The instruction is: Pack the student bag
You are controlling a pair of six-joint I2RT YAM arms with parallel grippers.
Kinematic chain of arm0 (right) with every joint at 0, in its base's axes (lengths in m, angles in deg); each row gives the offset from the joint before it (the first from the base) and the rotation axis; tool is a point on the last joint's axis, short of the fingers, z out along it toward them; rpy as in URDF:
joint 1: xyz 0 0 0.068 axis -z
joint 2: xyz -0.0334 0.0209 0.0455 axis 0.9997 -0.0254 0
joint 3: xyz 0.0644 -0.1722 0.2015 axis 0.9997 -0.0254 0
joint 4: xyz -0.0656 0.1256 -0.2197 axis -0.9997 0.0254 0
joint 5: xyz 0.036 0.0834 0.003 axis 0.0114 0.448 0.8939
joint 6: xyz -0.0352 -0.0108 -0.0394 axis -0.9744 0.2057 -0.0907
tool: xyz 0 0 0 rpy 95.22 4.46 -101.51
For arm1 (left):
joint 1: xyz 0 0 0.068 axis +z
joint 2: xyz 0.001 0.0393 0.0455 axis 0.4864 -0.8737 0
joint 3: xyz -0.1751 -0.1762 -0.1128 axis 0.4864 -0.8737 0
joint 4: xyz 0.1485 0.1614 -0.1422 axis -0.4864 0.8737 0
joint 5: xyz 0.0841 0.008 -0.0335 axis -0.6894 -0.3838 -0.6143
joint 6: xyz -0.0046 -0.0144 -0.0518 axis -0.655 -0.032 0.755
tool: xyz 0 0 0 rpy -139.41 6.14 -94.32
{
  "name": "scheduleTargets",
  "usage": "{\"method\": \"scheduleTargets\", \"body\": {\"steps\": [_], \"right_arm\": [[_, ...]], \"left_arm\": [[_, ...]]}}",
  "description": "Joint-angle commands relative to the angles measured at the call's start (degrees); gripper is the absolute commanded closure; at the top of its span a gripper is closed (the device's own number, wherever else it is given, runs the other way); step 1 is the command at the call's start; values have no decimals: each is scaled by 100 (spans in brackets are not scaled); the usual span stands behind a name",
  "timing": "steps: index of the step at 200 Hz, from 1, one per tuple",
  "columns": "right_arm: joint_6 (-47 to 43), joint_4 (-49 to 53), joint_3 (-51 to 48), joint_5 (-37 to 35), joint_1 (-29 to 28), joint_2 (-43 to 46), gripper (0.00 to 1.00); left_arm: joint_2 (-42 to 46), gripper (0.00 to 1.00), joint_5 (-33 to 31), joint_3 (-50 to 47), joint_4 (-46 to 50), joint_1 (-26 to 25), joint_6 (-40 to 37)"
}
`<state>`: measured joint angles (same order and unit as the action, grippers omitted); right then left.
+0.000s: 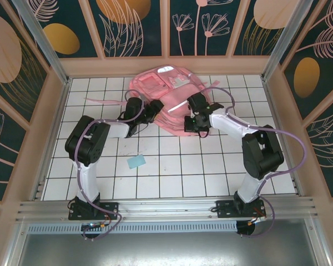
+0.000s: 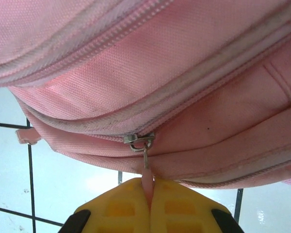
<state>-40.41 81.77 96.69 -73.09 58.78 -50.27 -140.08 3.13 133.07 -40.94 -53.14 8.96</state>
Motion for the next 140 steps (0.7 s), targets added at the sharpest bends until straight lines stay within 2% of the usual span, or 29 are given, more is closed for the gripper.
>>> {"method": "scheduleTargets", "body": {"steps": [1,24,51,73,96,140], "right_arm": [[-406,778,307,484,-99,-146,100],[-298,-66,568,2040,-273,-224,100],[54,-1066,735,3034,-324,-305,100],[320,-1712,896,3401,-394,-417,100],[475,-2048,1162,3703,-539,-585,100],[338,-2042,1420,3938,-892,-613,100]], "left_arm": [[492,33,-340,-282,6,424,-65],[1186,29,-323,-835,529,409,-227],[2132,26,-613,-1262,1522,409,-634],[2773,24,-774,-1613,1834,408,-579],[3138,24,-771,-2039,1479,356,-60],[2709,25,-742,-1999,656,118,462]]}}
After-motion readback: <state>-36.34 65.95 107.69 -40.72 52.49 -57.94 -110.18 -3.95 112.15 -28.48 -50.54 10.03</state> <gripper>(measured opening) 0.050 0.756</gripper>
